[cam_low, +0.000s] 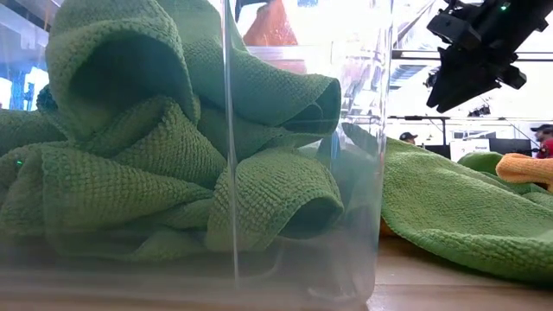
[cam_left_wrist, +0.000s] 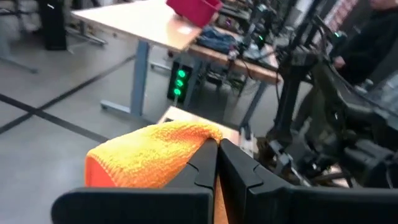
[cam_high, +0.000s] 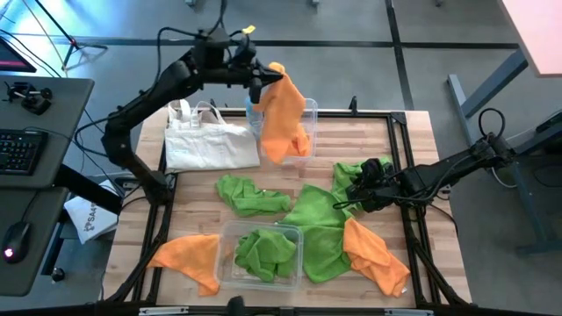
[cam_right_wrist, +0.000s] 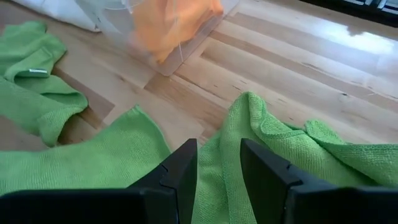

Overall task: Sort microfiber towel by color & place in baskets
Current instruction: Put the orange microfiber cloth into the top transparent bin

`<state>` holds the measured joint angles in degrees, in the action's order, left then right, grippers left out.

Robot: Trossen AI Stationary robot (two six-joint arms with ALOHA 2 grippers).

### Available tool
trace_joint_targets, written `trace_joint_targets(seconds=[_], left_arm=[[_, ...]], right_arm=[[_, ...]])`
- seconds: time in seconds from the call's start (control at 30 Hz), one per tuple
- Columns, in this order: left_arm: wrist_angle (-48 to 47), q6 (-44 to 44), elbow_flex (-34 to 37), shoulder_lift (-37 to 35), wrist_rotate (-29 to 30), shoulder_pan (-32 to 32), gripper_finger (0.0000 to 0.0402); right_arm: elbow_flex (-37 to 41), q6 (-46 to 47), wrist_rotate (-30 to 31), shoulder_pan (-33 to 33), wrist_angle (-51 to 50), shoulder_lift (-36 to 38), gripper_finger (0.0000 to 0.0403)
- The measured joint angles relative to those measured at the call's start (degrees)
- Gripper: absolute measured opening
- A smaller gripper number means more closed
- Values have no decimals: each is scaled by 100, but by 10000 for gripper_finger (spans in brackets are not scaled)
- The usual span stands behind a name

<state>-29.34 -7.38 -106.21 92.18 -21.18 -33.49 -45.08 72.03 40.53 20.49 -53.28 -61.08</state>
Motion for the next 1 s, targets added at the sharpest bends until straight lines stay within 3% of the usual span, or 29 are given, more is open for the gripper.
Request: trace_joint_targets(seconds=[0.27, 0.63, 0.83, 1.0], left_arm=[[-491, 222, -2, 604, -91, 20, 0], [-1343, 1494, -2, 1499, 58, 56, 0], [-1728, 2333, -2, 1911, 606, 187, 0], [-1880, 3068, -2, 2216, 1516, 445, 0]], right_arm=[[0, 0, 200, -31, -2, 0, 116], [0, -30, 199, -297, -2, 0, 116], [0, -4, 184, -328, 0, 0, 116], [0, -2, 129, -328, 31, 0, 116]])
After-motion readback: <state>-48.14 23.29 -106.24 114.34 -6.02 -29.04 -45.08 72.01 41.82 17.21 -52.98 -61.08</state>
